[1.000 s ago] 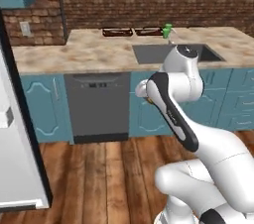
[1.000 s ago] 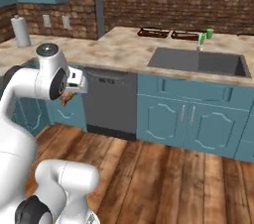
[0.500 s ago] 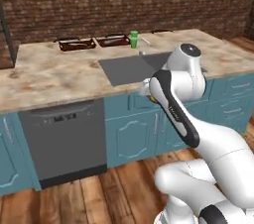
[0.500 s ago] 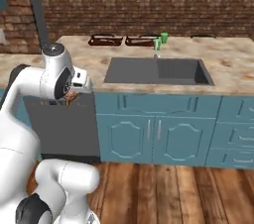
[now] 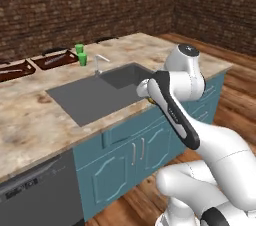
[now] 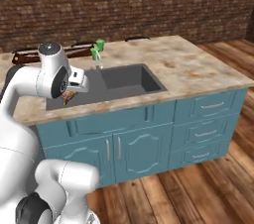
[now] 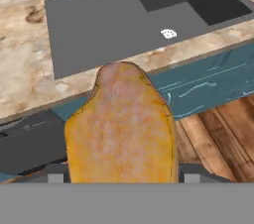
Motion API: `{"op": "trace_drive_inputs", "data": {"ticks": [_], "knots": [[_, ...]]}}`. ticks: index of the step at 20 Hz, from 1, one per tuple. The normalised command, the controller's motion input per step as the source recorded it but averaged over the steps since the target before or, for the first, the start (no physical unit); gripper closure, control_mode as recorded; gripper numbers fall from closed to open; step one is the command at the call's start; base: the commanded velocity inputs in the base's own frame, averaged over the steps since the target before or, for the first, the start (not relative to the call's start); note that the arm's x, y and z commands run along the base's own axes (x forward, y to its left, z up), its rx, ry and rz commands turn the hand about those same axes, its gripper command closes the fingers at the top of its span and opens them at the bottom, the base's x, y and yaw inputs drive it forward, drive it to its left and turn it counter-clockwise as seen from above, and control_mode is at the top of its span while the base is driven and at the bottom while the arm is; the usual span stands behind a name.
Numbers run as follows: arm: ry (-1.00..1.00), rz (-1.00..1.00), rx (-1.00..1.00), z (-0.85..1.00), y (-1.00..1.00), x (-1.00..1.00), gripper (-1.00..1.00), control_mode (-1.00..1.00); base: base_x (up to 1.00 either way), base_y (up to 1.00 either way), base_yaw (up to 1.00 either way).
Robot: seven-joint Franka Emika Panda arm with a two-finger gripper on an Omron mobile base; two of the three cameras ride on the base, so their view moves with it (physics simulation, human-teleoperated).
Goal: Gather the cucumber and corn from the fridge and place them on a tray on the dining counter. Then gather the chicken drumstick and steak from the fridge and place them on the other tray.
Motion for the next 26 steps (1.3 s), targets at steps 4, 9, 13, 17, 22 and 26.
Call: {"op": "trace_drive_inputs", "data": {"ticks": [4, 9, 13, 17, 22, 26], "knots": [[0.0, 0.0, 0.0, 0.0, 0.0, 0.0, 1.0, 1.0, 0.92, -0.07, -0.57], [0.0, 0.0, 0.0, 0.0, 0.0, 0.0, 1.0, 1.0, 0.91, -0.54, -0.47], [0.0, 0.0, 0.0, 0.0, 0.0, 0.0, 1.0, 1.0, 1.0, -0.61, -0.42], [0.0, 0.0, 0.0, 0.0, 0.0, 0.0, 1.0, 1.0, 1.0, -0.53, -0.4], [0.0, 0.0, 0.0, 0.0, 0.0, 0.0, 1.0, 1.0, 1.0, -0.56, -0.34], [0.0, 0.0, 0.0, 0.0, 0.0, 0.0, 1.0, 1.0, 1.0, -0.64, -0.26]]}}
